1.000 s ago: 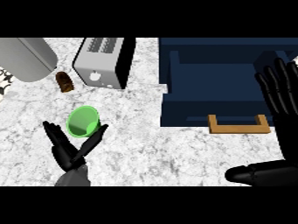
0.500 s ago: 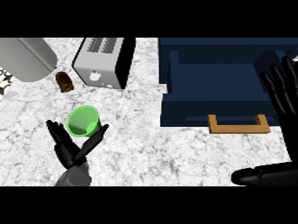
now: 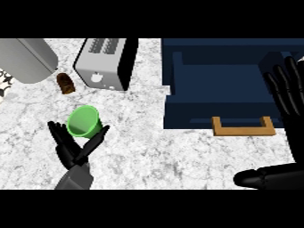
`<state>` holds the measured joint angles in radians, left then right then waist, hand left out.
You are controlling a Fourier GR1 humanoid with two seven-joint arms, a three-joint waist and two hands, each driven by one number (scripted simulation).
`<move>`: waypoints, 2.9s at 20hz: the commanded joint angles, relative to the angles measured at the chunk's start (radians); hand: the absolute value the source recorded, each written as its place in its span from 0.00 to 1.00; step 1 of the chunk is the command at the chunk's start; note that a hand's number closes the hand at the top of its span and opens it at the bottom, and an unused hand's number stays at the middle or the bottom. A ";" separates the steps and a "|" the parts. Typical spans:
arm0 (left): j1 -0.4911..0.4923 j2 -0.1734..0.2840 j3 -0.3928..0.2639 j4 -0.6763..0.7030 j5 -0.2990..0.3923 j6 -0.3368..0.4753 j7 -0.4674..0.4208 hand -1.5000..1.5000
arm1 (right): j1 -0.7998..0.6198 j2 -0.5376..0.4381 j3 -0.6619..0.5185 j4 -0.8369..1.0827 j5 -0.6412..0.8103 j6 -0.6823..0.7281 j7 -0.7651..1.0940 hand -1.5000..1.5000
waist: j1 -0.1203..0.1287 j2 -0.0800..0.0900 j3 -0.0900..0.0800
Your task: Pick up the cup, place it into the drawer and close the drawer
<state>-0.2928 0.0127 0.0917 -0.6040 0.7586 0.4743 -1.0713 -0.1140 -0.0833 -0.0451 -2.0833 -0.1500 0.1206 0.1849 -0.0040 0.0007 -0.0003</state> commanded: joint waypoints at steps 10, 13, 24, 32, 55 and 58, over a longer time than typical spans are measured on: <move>-0.121 -0.012 0.024 0.148 -0.005 -0.248 -0.108 1.00 | -0.028 -0.028 -0.042 0.034 -0.039 0.022 0.011 0.00 | -0.006 0.003 -0.001; -0.123 -0.012 0.027 0.177 -0.003 -0.261 -0.194 1.00 | -0.051 0.017 0.035 0.016 0.047 -0.031 0.022 0.00 | -0.008 0.004 -0.002; -0.068 0.098 -0.095 0.111 -0.194 -0.423 -0.082 1.00 | 0.030 -0.021 -0.036 0.000 -0.030 0.029 -0.014 0.00 | -0.003 0.000 0.000; -0.019 0.224 -0.168 -0.061 -0.224 -0.679 0.010 1.00 | 0.072 0.000 -0.003 -0.108 -0.025 -0.002 0.054 0.00 | 0.001 -0.006 0.000; -0.238 0.145 -0.280 -0.852 -0.302 -0.277 0.777 1.00 | 0.033 -0.022 -0.053 0.010 -0.011 0.022 -0.020 0.00 | 0.002 -0.003 0.001; -0.375 0.132 -0.231 -0.695 -0.337 -0.289 0.768 1.00 | 0.019 -0.025 -0.041 0.025 -0.006 0.032 -0.023 0.00 | -0.004 0.000 0.001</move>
<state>-0.5488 0.1656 -0.1604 -1.3592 0.4538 0.1533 -0.3622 -0.0762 -0.1008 -0.0881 -2.0769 -0.1677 0.1491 0.1631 -0.0043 -0.0009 0.0004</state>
